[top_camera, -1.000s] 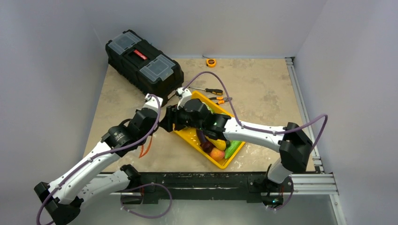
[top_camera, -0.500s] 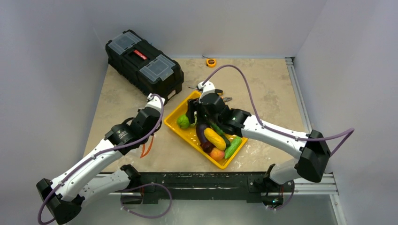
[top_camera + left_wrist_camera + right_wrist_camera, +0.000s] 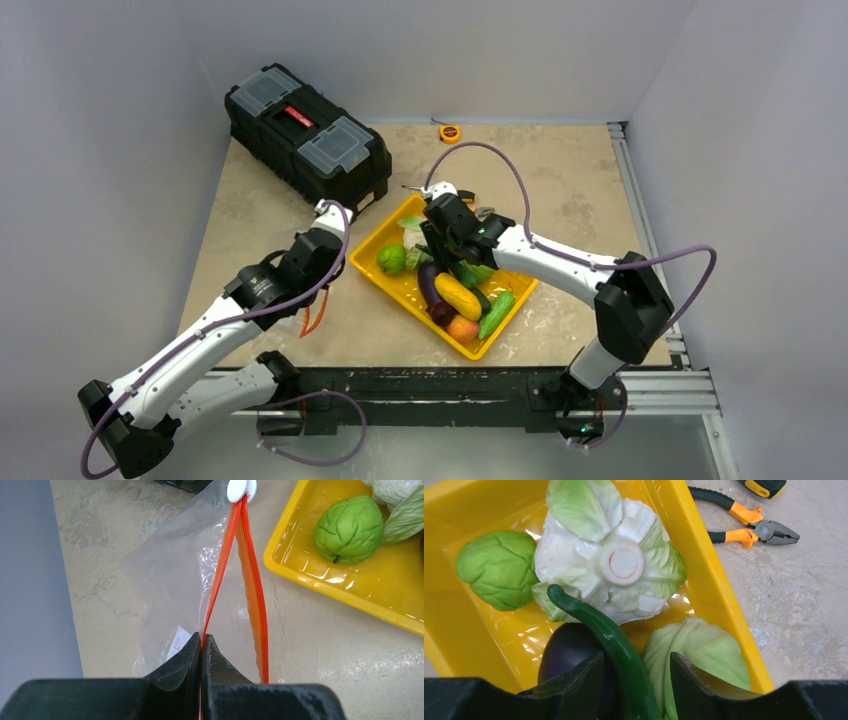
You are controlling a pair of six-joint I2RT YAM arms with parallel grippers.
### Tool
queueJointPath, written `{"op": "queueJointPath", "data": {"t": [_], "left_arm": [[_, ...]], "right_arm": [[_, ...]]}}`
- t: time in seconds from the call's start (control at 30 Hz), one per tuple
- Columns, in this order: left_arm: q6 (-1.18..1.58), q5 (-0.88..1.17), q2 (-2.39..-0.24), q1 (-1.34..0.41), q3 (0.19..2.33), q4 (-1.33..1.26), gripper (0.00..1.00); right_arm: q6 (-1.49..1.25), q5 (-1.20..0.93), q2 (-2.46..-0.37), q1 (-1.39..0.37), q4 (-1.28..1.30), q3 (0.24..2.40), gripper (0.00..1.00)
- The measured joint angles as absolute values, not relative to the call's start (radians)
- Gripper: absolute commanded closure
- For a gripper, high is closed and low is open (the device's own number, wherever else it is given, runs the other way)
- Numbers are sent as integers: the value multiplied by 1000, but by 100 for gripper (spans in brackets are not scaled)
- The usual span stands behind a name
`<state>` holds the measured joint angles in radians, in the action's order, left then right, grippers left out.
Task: Place the food in the zip-top bag and seal the zipper
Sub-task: Pick up the fake vegetable from the bin.
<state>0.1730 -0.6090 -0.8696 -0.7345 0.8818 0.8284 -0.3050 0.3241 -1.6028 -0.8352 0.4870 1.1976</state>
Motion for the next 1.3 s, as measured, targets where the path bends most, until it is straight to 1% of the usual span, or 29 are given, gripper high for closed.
{"op": "queueJointPath", "data": {"t": [0.37, 0.63, 0.77, 0.9, 1.1, 1.2, 1.3], "left_arm": [[173, -605, -872, -735, 882, 828, 100], [173, -599, -879, -735, 882, 828, 100], [173, -598, -884, -735, 882, 828, 100], [173, -598, -890, -735, 882, 828, 100], [173, -598, -894, -735, 882, 828, 100], [173, -598, -897, -735, 882, 828, 100], [173, -597, -899, -735, 882, 828, 100]], "right_arm": [[-253, 321, -1641, -836, 519, 1211, 60], [-240, 293, -1662, -836, 500, 1212, 62], [-231, 276, -1689, -836, 485, 1212, 66], [-217, 271, -1704, -837, 476, 1213, 77], [-213, 273, -1698, -837, 471, 1215, 84], [-212, 281, -1671, -837, 470, 1215, 88], [-212, 291, -1601, -836, 448, 1210, 91]]}}
